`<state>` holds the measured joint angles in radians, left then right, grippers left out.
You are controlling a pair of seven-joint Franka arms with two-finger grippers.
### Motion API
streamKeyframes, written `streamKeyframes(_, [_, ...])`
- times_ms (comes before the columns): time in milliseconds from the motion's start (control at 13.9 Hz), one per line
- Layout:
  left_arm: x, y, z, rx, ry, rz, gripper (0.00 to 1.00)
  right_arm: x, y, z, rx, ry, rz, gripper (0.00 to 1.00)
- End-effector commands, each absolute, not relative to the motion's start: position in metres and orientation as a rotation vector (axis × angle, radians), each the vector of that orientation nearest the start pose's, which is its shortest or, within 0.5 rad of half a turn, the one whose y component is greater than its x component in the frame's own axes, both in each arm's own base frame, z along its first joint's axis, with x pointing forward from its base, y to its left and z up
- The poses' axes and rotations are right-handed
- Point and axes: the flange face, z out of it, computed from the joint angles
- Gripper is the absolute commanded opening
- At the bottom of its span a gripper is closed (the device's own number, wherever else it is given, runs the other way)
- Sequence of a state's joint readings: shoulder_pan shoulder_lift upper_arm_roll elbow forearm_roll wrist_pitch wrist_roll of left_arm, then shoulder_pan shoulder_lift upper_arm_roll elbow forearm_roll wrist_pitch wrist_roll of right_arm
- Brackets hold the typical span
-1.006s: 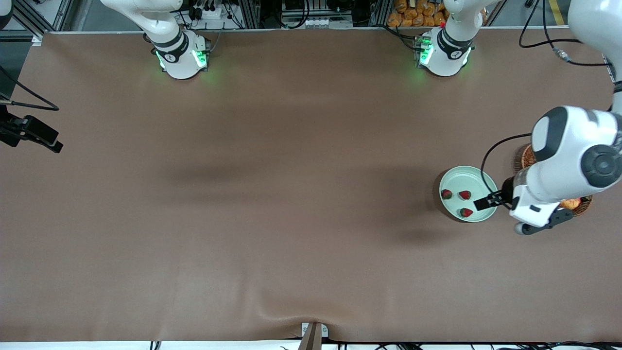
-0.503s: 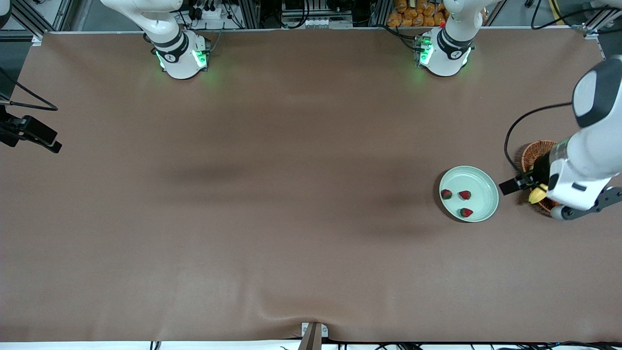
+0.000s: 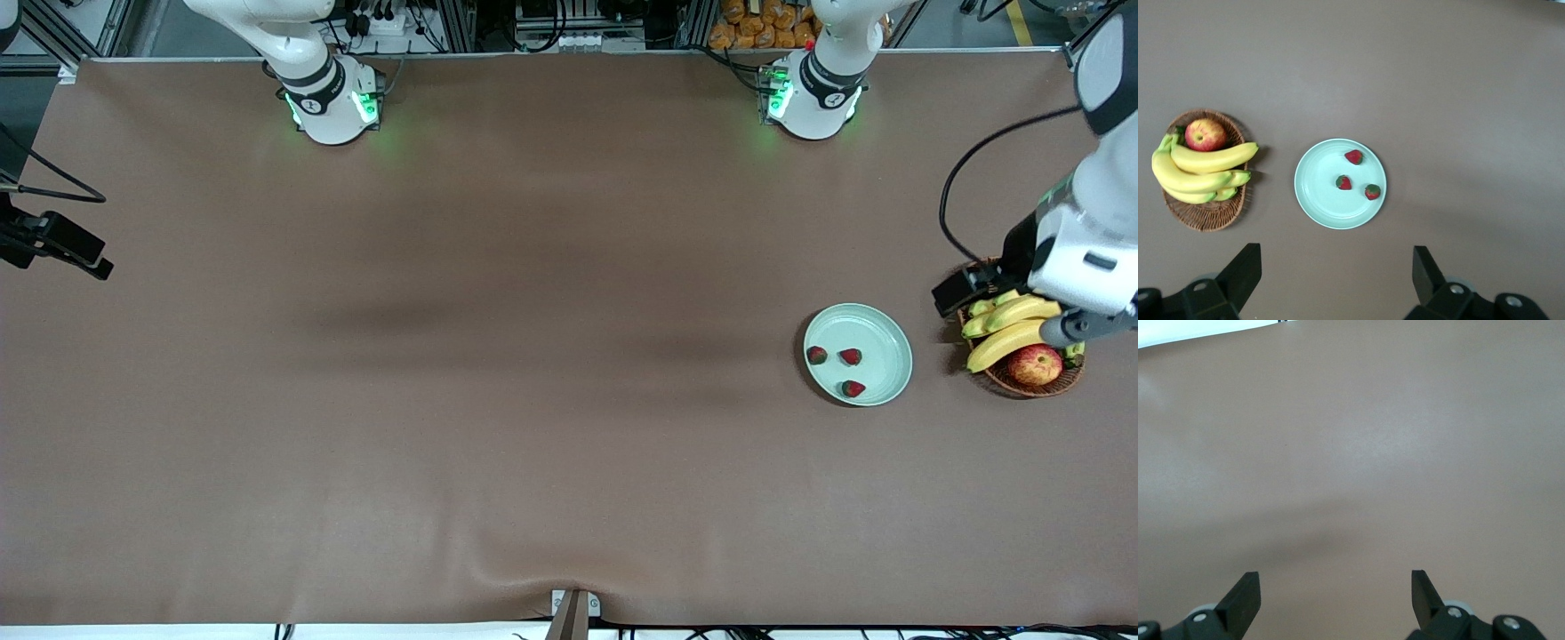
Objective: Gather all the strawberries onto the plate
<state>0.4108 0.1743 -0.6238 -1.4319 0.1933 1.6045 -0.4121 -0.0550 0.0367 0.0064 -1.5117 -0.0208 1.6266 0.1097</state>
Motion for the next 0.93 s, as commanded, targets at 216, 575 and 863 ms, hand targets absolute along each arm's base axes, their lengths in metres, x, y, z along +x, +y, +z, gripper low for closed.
streamKeyframes(216, [0.569, -0.077, 0.654, -3.071, -0.208, -0.153, 1.0, 0.573, -0.029, 0.64, -3.151, 0.252, -0.118, 1.0])
streamKeyframes(575, [0.553, -0.067, 0.663, -3.036, -0.114, -0.077, 1.0, 0.573, -0.027, 0.64, -3.151, 0.252, -0.115, 1.0])
streamKeyframes(863, [0.536, -0.04, 0.684, -3.11, -0.076, -0.097, 1.0, 0.573, -0.026, 0.64, -3.152, 0.24, -0.118, 1.0])
